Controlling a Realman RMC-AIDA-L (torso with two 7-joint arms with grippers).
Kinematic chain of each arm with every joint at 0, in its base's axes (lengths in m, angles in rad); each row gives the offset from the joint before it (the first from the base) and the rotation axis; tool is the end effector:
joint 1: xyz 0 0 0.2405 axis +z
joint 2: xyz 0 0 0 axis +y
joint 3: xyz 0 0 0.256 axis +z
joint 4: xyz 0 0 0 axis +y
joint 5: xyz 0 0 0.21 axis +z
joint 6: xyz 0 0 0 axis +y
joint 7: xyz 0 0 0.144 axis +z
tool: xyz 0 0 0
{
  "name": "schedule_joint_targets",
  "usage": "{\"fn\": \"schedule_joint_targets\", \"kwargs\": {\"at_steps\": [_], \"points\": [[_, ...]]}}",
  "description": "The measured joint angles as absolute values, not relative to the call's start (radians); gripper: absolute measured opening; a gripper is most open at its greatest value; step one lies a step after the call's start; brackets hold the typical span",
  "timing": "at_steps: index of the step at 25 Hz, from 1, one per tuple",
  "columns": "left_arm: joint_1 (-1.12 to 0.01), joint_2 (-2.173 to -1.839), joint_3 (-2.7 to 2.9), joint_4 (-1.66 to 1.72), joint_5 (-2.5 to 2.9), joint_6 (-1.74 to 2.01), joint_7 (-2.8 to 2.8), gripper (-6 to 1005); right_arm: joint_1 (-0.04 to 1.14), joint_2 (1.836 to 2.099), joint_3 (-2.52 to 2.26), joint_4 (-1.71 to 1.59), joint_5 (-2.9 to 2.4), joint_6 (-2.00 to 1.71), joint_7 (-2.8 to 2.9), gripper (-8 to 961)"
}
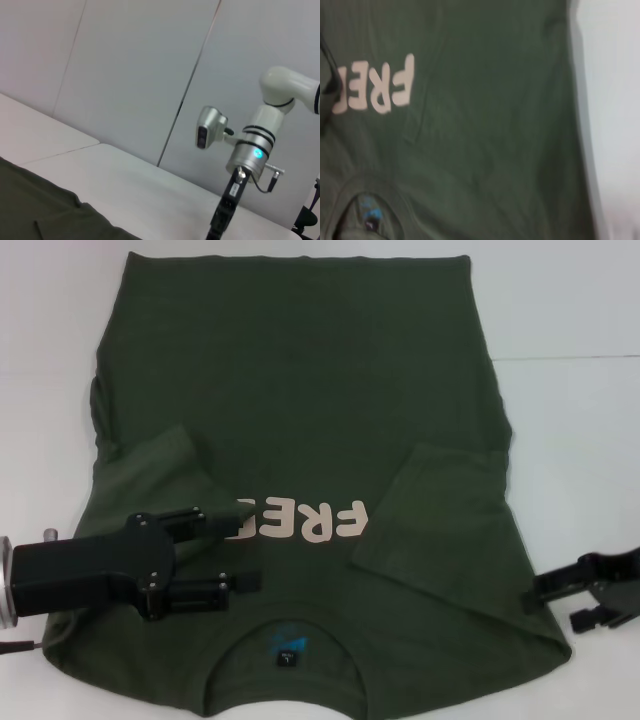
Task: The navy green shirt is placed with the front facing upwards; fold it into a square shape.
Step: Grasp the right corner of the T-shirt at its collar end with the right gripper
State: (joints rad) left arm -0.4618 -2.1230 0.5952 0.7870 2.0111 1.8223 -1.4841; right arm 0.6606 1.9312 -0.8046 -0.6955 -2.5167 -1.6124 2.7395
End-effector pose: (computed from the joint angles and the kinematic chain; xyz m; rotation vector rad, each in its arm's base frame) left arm -0.2525 0.2933 0.0168 -2.7902 -0.6935 -0.9147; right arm 0.2972 0.3424 0.0386 -2.0828 2.1555 -0.1174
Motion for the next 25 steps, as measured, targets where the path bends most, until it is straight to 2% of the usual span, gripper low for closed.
{"fn": "schedule_joint_targets", "kwargs": {"at_steps": [13, 25], "points": [[-0.463, -2.123, 0.595, 0.787, 2.011, 1.822, -1.486, 829, 0.656, 1.929, -0.794, -0.734, -2.547, -1.639, 2.75, 924], [-0.464, -2.124, 0.594, 0.787, 2.011, 1.822, -1.487, 829, 0.656, 1.95, -0.811, -0.728, -2.55, -1.633, 2.748, 921]]}}
